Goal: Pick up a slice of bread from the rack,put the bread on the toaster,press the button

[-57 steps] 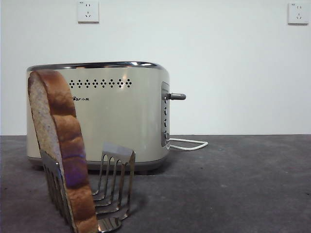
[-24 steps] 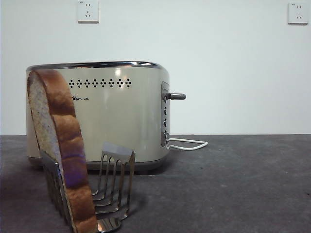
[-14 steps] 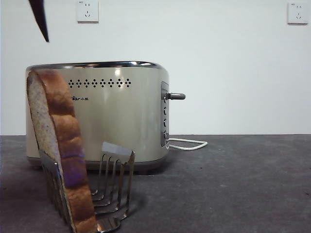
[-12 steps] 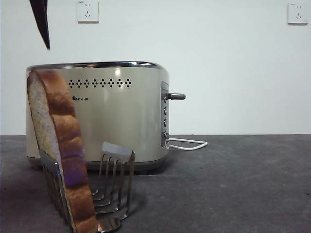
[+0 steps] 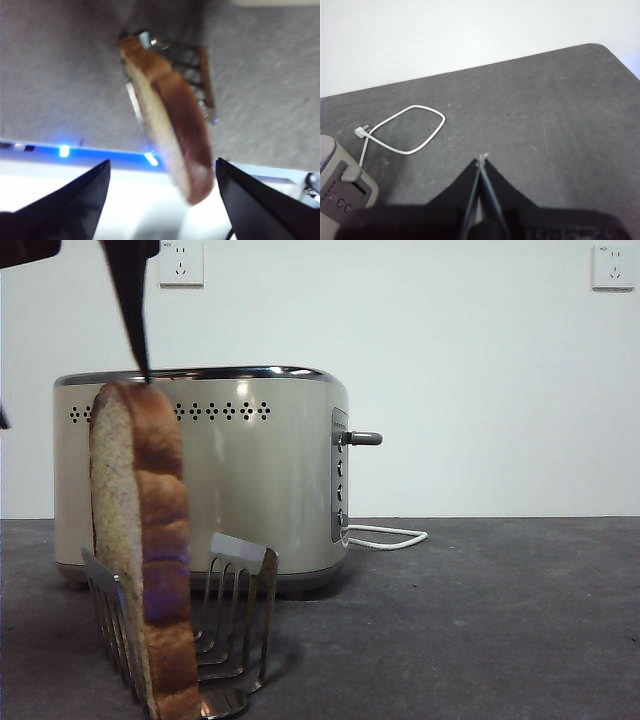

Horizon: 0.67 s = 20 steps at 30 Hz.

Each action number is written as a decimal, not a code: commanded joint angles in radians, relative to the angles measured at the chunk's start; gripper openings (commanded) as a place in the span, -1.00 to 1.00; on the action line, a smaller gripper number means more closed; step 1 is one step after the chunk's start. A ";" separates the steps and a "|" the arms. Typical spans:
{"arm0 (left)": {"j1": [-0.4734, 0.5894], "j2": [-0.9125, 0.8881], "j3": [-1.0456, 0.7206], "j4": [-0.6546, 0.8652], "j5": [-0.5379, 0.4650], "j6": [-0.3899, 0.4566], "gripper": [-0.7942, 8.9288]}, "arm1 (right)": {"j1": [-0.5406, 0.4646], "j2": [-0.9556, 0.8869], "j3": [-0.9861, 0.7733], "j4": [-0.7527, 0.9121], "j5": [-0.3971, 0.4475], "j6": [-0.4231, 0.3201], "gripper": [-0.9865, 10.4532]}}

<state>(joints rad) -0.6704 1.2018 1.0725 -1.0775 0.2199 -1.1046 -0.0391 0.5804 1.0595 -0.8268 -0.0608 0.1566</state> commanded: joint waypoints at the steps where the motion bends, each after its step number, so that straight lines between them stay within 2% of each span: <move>1: -0.005 0.010 -0.003 0.002 -0.003 -0.001 0.03 | 0.001 0.000 -0.002 0.001 -0.003 -0.012 -0.84; 20: -0.005 0.093 -0.003 -0.029 -0.035 0.045 -0.01 | 0.001 0.000 -0.002 -0.013 -0.002 -0.027 -0.84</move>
<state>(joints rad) -0.6724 1.2900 1.0725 -1.0988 0.1917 -1.0794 -0.0391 0.5812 1.0595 -0.8436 -0.0608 0.1375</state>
